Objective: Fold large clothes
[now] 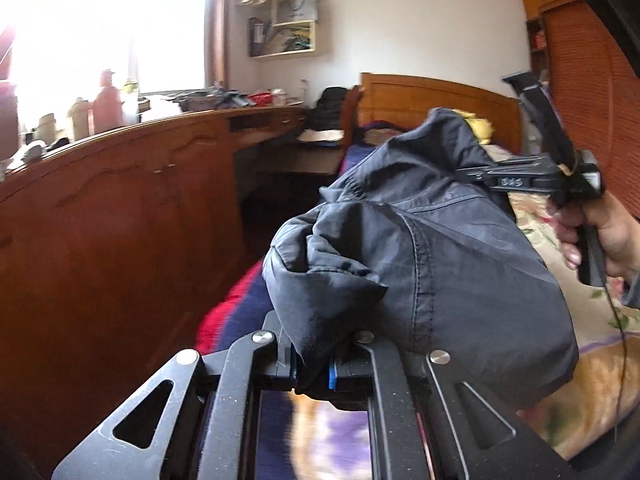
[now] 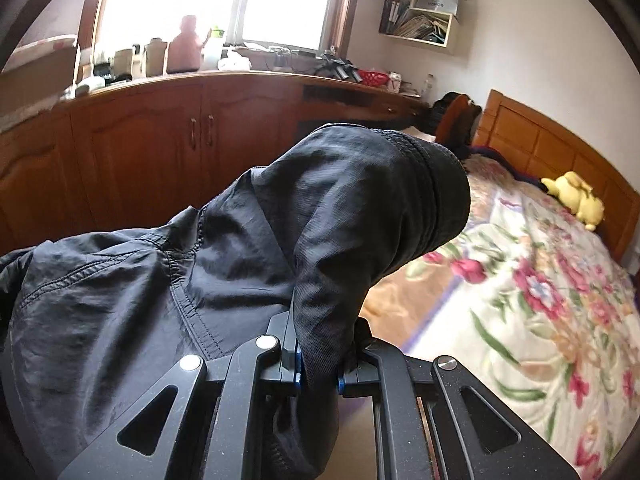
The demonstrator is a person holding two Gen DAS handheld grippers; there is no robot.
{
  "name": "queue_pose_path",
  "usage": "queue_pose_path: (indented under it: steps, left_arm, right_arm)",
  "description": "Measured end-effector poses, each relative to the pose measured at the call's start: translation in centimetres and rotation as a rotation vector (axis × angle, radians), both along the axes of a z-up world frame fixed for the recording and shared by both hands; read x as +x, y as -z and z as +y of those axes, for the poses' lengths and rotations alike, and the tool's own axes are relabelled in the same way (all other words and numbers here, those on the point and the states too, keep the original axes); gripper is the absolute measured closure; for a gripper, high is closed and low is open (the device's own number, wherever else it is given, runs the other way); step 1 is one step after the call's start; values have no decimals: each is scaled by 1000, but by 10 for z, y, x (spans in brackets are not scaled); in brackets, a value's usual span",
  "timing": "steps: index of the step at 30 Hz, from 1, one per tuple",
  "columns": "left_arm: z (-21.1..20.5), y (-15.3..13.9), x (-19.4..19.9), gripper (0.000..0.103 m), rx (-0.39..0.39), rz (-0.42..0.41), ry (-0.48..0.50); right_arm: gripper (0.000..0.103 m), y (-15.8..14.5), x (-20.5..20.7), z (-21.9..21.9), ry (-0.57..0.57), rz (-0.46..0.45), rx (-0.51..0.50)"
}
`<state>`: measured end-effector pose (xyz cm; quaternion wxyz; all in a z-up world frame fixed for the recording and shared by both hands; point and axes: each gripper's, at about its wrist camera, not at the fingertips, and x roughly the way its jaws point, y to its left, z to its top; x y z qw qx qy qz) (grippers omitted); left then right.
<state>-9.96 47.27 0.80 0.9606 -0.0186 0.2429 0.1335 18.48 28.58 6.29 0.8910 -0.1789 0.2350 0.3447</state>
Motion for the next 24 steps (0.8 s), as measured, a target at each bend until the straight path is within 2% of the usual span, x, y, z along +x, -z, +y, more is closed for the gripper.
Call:
queue_pose_path:
  steps: [3, 5, 6, 7, 9, 10, 13, 18, 22, 24]
  left_arm:
    - [17, 19, 3, 93, 0, 56, -40]
    - [23, 36, 6, 93, -8, 83, -49]
    - [24, 42, 6, 93, -5, 92, -57]
    - [24, 47, 5, 93, -2, 97, -64]
    - [24, 51, 4, 92, -9, 89, -67]
    - [26, 54, 3, 92, -19, 91, -72]
    - [31, 59, 4, 92, -43, 101, -71]
    - [37, 55, 6, 92, -68, 121, -63]
    - [38, 52, 1, 89, -71, 122, -64]
    - [41, 49, 3, 84, -87, 113, -64]
  right_arm:
    - [88, 16, 16, 7, 5, 105, -7]
    - [79, 30, 22, 8, 11, 150, -37]
    - [71, 37, 20, 5, 21, 138, -60]
    - [56, 41, 16, 1, 21, 112, -69]
    - [38, 49, 5, -11, 9, 74, -60]
    - [35, 53, 1, -16, 3, 73, -50]
    - [35, 58, -20, -24, -62, 102, -24]
    - [35, 61, -69, -18, -256, 138, 49]
    - [35, 76, -81, -20, -251, 143, 35]
    - [35, 84, -75, -23, -241, 178, 55]
